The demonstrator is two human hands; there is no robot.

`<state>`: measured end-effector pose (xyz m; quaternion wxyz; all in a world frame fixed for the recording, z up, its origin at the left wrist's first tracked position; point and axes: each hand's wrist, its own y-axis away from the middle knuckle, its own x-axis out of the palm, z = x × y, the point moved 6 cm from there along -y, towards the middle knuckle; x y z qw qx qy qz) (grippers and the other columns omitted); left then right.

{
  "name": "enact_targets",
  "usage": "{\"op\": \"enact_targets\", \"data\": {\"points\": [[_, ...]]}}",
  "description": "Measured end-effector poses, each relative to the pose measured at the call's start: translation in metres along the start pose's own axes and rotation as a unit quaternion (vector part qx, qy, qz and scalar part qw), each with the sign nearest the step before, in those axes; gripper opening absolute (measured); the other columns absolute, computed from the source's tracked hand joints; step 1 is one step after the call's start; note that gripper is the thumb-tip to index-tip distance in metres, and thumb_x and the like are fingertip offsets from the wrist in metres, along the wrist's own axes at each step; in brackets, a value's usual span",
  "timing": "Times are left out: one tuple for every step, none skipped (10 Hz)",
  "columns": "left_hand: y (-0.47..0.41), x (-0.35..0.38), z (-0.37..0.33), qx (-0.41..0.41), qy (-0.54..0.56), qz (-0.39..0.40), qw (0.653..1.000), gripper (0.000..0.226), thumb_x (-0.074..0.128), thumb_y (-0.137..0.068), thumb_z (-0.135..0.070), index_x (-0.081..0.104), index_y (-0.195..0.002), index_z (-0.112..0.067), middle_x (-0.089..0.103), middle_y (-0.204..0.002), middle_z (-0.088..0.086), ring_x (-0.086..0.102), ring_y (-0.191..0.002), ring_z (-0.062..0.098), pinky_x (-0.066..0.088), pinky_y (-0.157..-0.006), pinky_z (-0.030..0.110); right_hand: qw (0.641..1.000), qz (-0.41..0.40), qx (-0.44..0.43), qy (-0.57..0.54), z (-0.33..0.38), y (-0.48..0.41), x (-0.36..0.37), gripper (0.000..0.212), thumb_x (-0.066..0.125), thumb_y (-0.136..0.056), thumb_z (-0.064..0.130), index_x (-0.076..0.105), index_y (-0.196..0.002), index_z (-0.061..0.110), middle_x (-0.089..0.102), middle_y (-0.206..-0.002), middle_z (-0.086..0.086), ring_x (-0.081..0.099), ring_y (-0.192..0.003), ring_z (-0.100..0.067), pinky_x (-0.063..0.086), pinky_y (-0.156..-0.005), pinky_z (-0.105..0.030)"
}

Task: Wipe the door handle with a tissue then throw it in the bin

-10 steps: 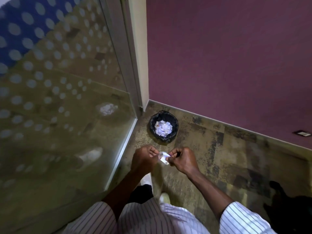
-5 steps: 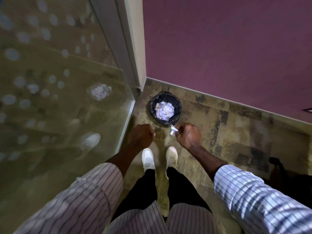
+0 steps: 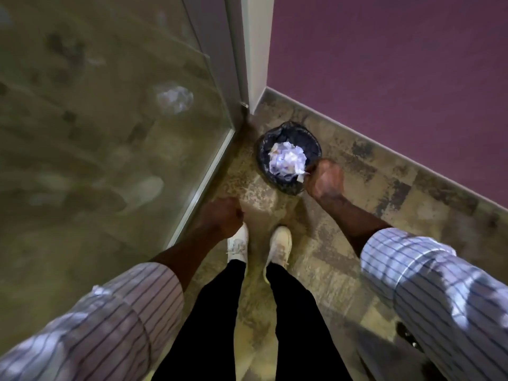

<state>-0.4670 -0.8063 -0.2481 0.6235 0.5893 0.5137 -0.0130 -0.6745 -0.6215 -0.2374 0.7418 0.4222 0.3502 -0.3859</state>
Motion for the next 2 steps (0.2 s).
{"op": "enact_targets", "data": {"points": [[-0.01, 0.022, -0.001, -0.023, 0.017, 0.023, 0.999, 0.036, 0.061, -0.109, -0.039, 0.074, -0.126, -0.011, 0.078, -0.133, 0.017, 0.073, -0.123, 0.039, 0.06, -0.099, 0.044, 1.0, 0.013, -0.017, 0.02, -0.003, -0.027, 0.014, 0.022, 0.072, -0.084, 0.005, 0.082, -0.104, 0.004, 0.078, -0.111, -0.025, 0.075, -0.099, -0.042, 0.057, -0.084, -0.039], [-0.026, 0.035, -0.005, -0.032, 0.017, 0.031, 0.999, 0.035, 0.062, -0.109, -0.041, 0.076, -0.122, -0.012, 0.078, -0.132, 0.015, 0.073, -0.123, 0.04, 0.059, -0.099, 0.043, 0.999, 0.033, -0.009, 0.021, -0.011, -0.048, 0.037, 0.028, 0.07, -0.089, 0.007, 0.077, -0.116, 0.003, 0.073, -0.122, -0.028, 0.072, -0.107, -0.043, 0.057, -0.089, -0.04]]}}
